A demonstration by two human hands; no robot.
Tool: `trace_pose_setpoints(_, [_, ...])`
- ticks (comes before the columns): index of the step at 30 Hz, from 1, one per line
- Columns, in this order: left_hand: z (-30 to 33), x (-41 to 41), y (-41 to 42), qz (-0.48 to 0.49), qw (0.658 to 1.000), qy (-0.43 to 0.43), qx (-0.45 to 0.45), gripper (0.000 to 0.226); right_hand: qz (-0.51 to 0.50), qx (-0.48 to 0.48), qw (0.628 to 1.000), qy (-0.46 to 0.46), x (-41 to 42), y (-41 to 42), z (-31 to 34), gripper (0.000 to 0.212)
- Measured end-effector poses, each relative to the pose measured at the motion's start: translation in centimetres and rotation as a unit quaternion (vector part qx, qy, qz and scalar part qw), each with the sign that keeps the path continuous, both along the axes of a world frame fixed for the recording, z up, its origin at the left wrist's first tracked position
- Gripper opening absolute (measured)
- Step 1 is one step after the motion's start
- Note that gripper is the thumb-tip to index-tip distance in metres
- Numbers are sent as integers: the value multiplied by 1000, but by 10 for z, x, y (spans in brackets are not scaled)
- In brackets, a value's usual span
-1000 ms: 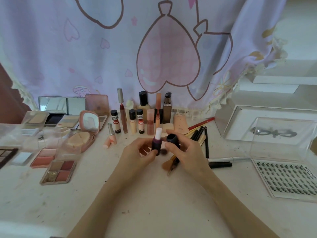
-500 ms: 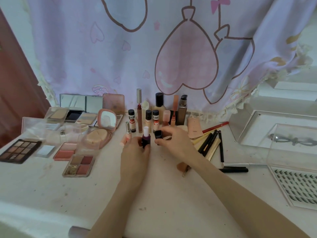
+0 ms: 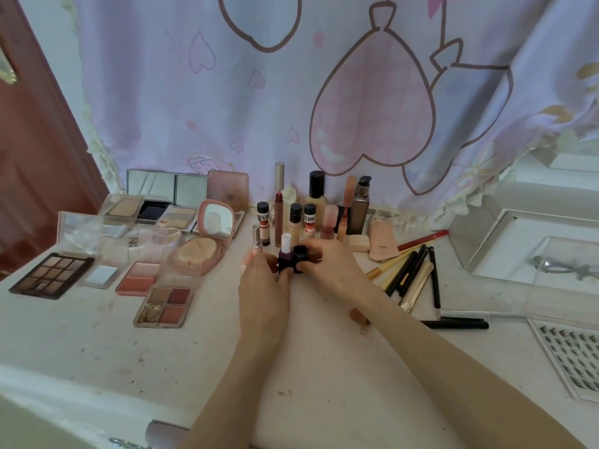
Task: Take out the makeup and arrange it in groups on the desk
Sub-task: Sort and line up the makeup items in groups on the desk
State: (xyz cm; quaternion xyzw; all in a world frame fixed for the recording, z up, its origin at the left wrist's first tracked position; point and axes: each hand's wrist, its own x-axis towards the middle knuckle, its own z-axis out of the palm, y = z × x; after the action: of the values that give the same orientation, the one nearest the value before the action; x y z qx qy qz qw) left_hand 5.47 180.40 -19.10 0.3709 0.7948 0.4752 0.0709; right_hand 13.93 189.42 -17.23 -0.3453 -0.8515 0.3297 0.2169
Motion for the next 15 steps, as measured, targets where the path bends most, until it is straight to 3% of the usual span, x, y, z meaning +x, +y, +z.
trace_pose_setpoints(5, [-1,0,2,9,1000,0,4,18,-33,-61,998,6,0,-2,5,32])
trace_pose_setpoints(11, [-3,-1,3,8,1000,24,-4,18,-51,-139,989,6,-1,-4,12,4])
trace_pose_setpoints(15, [-3,-2,3,9,1000,28,-1,17,-61,-144,988,-2,-5,-3,10,22])
